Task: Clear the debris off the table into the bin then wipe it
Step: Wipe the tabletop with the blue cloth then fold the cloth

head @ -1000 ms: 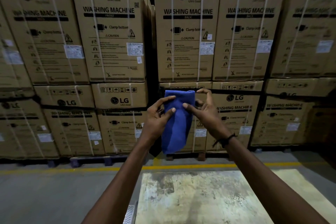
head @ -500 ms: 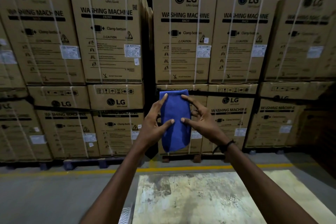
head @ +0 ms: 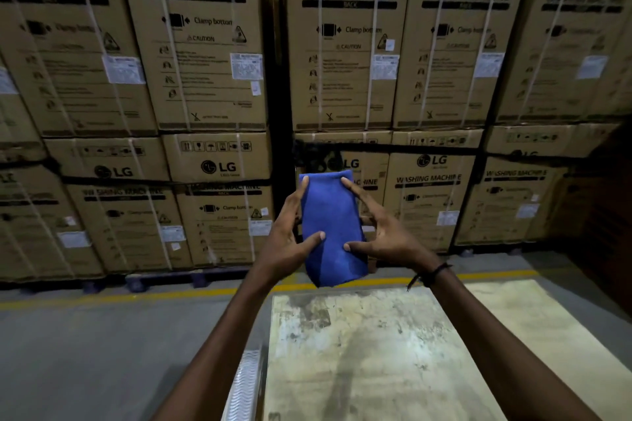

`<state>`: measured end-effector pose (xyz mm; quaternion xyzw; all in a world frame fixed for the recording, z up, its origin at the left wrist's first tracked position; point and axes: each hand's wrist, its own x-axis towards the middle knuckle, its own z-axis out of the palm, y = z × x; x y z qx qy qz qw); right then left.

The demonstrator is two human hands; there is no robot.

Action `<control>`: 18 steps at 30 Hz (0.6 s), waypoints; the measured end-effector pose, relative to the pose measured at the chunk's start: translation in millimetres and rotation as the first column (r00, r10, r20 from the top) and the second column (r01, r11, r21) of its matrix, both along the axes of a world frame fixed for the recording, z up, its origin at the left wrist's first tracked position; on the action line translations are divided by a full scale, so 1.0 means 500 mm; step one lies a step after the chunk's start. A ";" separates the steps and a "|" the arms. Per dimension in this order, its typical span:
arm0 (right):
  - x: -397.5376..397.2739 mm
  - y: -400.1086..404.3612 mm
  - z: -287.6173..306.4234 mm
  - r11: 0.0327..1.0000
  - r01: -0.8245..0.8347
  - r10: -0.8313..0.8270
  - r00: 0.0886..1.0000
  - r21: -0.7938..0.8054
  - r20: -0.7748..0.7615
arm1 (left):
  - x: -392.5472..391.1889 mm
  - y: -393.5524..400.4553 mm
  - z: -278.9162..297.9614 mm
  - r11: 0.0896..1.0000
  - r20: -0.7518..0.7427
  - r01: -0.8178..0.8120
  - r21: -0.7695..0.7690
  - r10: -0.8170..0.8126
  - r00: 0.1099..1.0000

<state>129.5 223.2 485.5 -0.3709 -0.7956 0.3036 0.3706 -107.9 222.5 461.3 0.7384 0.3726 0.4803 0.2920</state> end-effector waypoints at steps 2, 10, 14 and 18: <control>-0.013 -0.018 -0.024 1.000 0.007 -0.007 1.000 -0.016 -0.019 | -0.014 -0.021 -0.015 0.999 0.020 0.034 -0.025 -0.034 0.999; -0.080 -0.126 -0.113 0.977 -0.095 0.079 0.993 -0.190 -0.089 | -0.086 -0.178 -0.106 0.988 0.105 0.019 -0.155 -0.002 0.994; -0.128 -0.169 -0.159 0.955 -0.178 0.177 0.984 -0.236 -0.025 | -0.131 -0.274 -0.155 0.978 0.024 -0.150 -0.149 0.155 0.988; -0.196 -0.218 -0.212 0.926 -0.255 0.256 0.966 -0.279 -0.034 | -0.187 -0.370 -0.216 0.942 0.000 -0.277 -0.190 0.282 0.959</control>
